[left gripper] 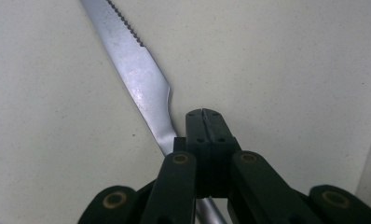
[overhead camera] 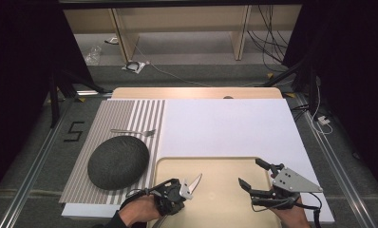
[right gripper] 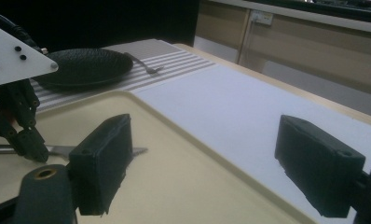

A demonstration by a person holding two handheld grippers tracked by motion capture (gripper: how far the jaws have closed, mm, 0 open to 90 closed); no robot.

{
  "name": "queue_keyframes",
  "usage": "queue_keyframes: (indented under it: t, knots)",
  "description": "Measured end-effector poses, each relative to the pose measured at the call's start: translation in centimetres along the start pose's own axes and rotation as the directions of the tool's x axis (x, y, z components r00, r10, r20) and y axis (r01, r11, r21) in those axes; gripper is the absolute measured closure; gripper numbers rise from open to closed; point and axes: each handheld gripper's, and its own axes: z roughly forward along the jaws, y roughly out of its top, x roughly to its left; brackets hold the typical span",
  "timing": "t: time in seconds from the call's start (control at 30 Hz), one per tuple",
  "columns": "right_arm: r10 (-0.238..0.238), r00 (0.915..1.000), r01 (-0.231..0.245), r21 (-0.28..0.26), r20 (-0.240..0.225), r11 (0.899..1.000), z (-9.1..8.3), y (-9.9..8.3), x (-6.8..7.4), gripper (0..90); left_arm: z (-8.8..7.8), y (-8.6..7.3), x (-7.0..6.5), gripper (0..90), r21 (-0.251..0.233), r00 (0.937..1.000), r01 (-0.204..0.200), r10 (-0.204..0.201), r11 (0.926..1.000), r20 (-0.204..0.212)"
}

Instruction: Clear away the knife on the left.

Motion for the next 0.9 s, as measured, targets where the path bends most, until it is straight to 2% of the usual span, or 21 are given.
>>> queue_keyframes:
  t: [0.07, 0.2, 0.9]
  knots:
    - [0.000, 1.0000, 0.000, 0.004, 0.000, 1.000, 0.0, 0.0, 0.0, 19.8, 0.0, -0.1, 0.2, 89.2, -0.002, 1.0000, 0.009, -0.009, 1.0000, 0.003]
    - [0.002, 1.0000, -0.002, 0.004, -0.001, 1.000, 0.0, 0.0, 0.0, 19.8, -0.2, -0.3, 0.6, 89.2, 0.009, 0.9997, 0.014, -0.013, 0.9999, -0.023]
    - [0.009, 1.0000, -0.009, 0.006, -0.002, 1.000, -0.1, 0.0, 0.0, 19.8, -0.7, -1.6, 2.4, 89.1, 0.017, 0.9971, 0.071, -0.071, 0.9973, -0.026]
